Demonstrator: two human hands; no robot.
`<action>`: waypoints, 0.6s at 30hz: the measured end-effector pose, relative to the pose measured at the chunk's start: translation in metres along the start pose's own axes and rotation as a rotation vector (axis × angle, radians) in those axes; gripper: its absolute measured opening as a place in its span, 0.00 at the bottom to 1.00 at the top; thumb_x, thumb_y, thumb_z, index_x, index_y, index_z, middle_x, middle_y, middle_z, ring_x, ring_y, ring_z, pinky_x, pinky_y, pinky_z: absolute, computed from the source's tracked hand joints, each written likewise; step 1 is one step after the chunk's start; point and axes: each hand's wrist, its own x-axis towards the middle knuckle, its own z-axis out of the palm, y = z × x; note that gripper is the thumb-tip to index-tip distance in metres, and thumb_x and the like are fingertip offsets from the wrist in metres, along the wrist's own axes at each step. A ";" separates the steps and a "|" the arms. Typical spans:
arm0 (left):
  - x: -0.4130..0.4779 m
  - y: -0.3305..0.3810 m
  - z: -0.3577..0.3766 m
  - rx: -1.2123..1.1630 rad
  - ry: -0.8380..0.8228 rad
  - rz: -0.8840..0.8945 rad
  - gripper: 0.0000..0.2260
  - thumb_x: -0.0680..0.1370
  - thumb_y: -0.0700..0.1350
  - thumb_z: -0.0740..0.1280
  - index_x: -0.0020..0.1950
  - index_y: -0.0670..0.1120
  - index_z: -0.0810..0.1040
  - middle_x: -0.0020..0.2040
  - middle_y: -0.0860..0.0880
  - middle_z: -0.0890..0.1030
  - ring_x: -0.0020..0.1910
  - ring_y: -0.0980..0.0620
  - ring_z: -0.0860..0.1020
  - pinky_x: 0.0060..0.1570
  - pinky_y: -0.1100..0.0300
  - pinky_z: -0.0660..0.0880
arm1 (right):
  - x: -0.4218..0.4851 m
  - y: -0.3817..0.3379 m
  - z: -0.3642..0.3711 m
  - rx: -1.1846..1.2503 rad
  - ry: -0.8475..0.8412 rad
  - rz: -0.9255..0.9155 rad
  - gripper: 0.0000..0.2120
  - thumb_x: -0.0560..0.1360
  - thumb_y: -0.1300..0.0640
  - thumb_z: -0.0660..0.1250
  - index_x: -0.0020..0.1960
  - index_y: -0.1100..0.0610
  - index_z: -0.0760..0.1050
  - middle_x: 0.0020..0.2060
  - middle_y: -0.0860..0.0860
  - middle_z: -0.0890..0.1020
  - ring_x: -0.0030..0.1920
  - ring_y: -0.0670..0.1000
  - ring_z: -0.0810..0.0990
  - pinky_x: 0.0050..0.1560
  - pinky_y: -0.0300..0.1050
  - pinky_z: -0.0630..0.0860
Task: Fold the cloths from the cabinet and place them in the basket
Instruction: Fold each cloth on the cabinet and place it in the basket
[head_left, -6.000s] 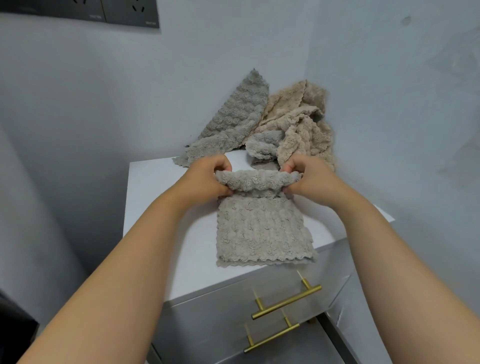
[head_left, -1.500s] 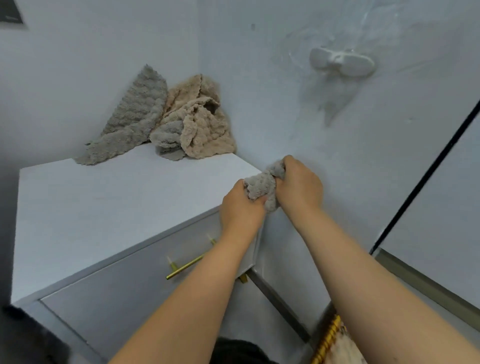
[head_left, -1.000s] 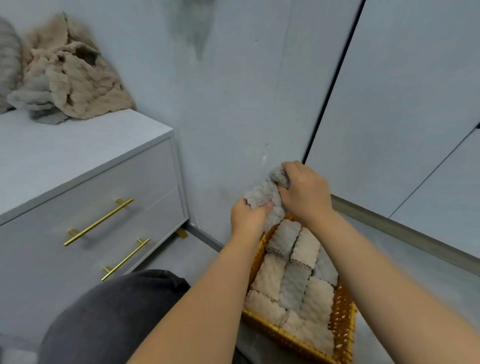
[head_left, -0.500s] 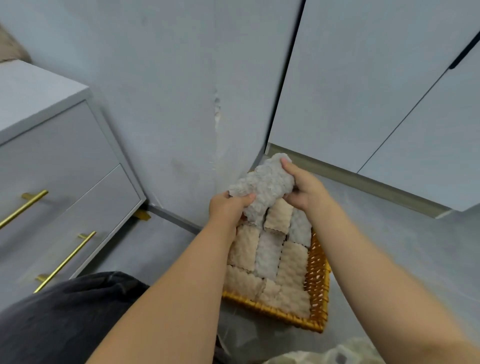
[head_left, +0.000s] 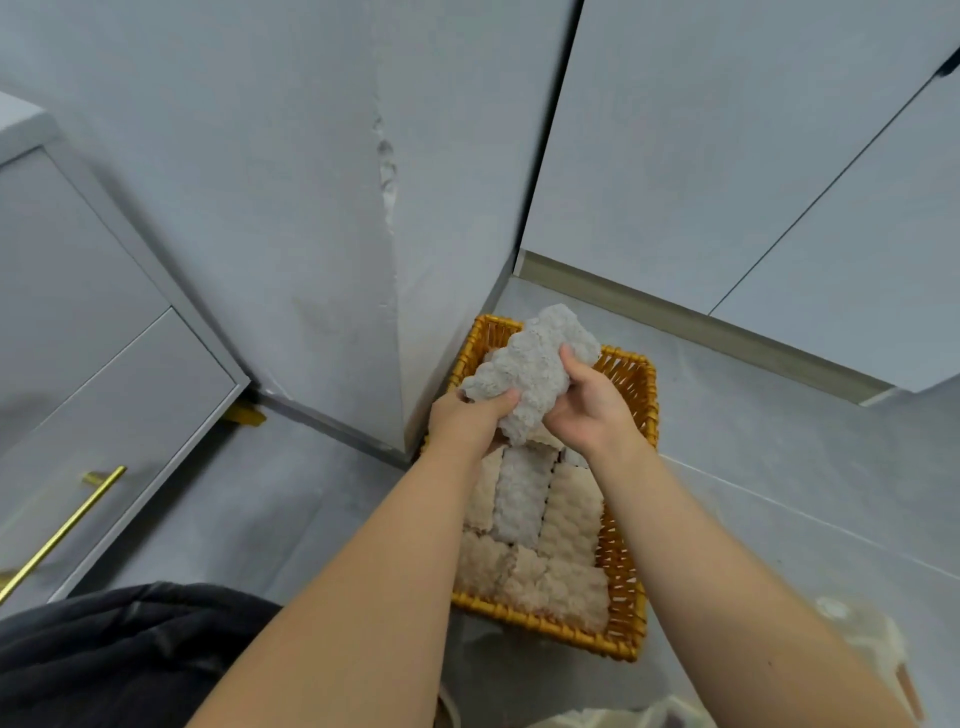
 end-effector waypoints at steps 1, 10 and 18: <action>0.002 -0.002 0.001 0.058 -0.009 0.013 0.15 0.73 0.37 0.72 0.59 0.43 0.78 0.55 0.43 0.81 0.51 0.45 0.80 0.49 0.52 0.79 | 0.003 -0.001 -0.003 -0.029 0.027 -0.015 0.19 0.78 0.58 0.61 0.68 0.61 0.70 0.63 0.61 0.77 0.64 0.60 0.75 0.63 0.59 0.71; 0.029 -0.025 -0.016 0.988 0.063 0.263 0.16 0.78 0.43 0.63 0.67 0.48 0.72 0.62 0.49 0.76 0.59 0.50 0.73 0.52 0.59 0.70 | 0.060 -0.063 -0.067 -0.926 0.750 -0.349 0.10 0.78 0.65 0.60 0.58 0.64 0.74 0.48 0.54 0.76 0.49 0.53 0.75 0.45 0.44 0.75; 0.044 -0.049 -0.045 1.624 0.143 0.460 0.14 0.77 0.40 0.60 0.62 0.44 0.74 0.67 0.45 0.68 0.66 0.45 0.65 0.62 0.50 0.67 | 0.098 -0.056 -0.111 -1.449 0.763 -0.282 0.09 0.77 0.62 0.58 0.50 0.62 0.76 0.44 0.57 0.79 0.50 0.58 0.77 0.42 0.43 0.70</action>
